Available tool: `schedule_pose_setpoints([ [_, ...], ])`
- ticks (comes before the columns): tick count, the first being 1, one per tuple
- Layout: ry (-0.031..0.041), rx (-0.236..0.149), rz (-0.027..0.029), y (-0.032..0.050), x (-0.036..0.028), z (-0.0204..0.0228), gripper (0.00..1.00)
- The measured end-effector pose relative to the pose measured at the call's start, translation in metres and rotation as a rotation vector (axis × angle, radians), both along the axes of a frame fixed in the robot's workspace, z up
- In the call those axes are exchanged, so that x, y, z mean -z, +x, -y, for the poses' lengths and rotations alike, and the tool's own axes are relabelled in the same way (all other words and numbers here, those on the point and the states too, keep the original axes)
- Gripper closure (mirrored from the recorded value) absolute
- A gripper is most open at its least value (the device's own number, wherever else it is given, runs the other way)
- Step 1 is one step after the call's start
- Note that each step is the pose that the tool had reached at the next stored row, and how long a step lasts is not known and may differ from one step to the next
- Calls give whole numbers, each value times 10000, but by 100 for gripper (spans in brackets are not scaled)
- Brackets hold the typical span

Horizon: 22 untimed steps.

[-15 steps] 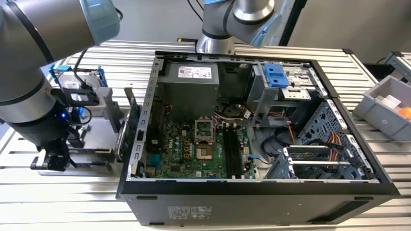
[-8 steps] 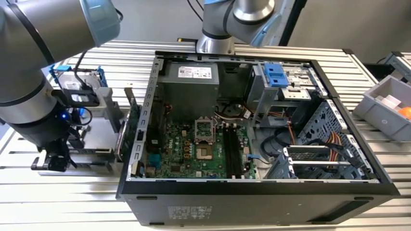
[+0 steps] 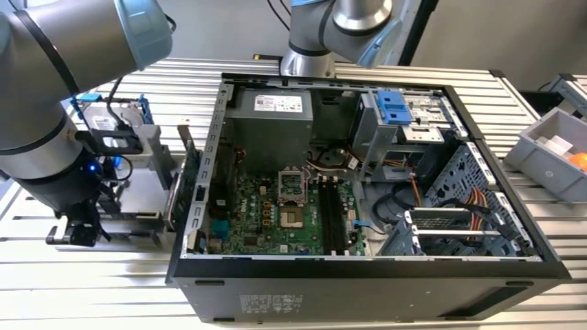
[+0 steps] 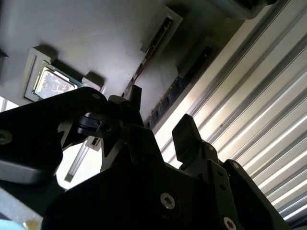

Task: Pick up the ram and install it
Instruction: 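Pick up the ram and move it above insertion slot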

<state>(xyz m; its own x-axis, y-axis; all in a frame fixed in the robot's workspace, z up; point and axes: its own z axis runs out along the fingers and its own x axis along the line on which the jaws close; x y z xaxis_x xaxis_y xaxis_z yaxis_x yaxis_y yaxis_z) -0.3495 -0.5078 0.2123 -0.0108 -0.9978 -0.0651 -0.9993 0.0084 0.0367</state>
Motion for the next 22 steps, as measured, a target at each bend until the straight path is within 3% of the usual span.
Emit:
schedule_pose_setpoints([
  [22, -72, -1, -99, -17, 158, 38, 0],
])
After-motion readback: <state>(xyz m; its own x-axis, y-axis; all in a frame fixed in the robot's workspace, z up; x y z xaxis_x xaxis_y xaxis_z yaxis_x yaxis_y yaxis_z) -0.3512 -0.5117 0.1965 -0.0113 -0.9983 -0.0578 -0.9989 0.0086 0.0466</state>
